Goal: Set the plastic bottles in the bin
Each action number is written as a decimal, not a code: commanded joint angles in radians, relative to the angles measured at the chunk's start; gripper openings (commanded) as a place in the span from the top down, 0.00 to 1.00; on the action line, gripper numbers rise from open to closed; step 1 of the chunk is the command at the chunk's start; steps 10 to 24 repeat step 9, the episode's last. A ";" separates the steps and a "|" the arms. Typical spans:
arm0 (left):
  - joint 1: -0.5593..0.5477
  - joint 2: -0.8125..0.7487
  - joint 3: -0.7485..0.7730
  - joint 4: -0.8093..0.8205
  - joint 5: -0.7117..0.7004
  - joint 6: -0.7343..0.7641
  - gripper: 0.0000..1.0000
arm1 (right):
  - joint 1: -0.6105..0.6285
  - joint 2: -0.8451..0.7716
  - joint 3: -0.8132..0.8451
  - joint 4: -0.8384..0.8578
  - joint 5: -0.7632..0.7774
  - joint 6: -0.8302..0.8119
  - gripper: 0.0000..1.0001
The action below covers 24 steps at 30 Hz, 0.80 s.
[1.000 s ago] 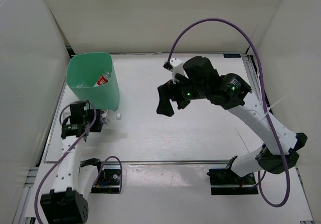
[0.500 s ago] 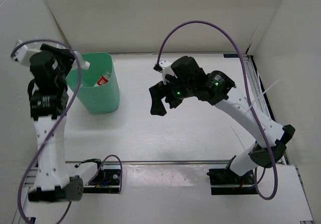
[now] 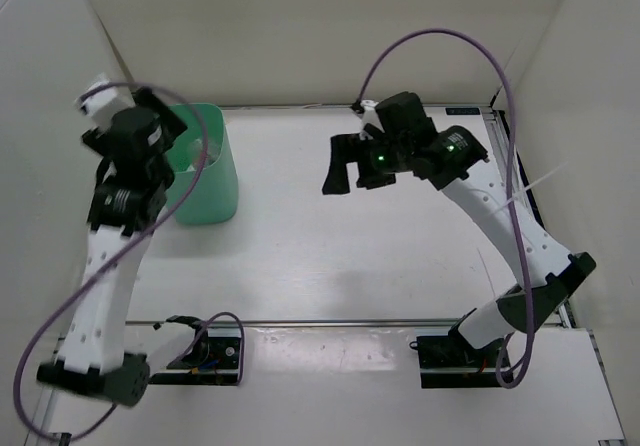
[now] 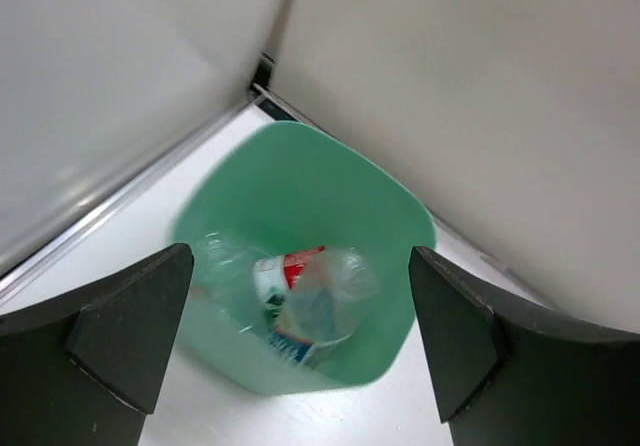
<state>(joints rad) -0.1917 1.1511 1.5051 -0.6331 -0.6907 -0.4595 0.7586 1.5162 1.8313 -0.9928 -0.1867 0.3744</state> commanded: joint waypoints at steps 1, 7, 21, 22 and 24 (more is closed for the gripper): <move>0.001 -0.244 -0.116 -0.026 -0.133 0.018 0.00 | -0.132 -0.082 -0.105 0.018 -0.144 0.110 0.00; 0.001 -0.549 -0.468 -0.313 -0.047 -0.207 0.00 | -0.356 -0.261 -0.325 0.118 -0.257 0.132 0.00; 0.001 -0.620 -0.598 -0.368 -0.078 -0.231 0.00 | -0.393 -0.319 -0.365 0.117 -0.171 0.120 0.00; 0.001 -0.620 -0.598 -0.368 -0.078 -0.231 0.00 | -0.393 -0.319 -0.365 0.117 -0.171 0.120 0.00; 0.001 -0.620 -0.598 -0.368 -0.078 -0.231 0.00 | -0.393 -0.319 -0.365 0.117 -0.171 0.120 0.00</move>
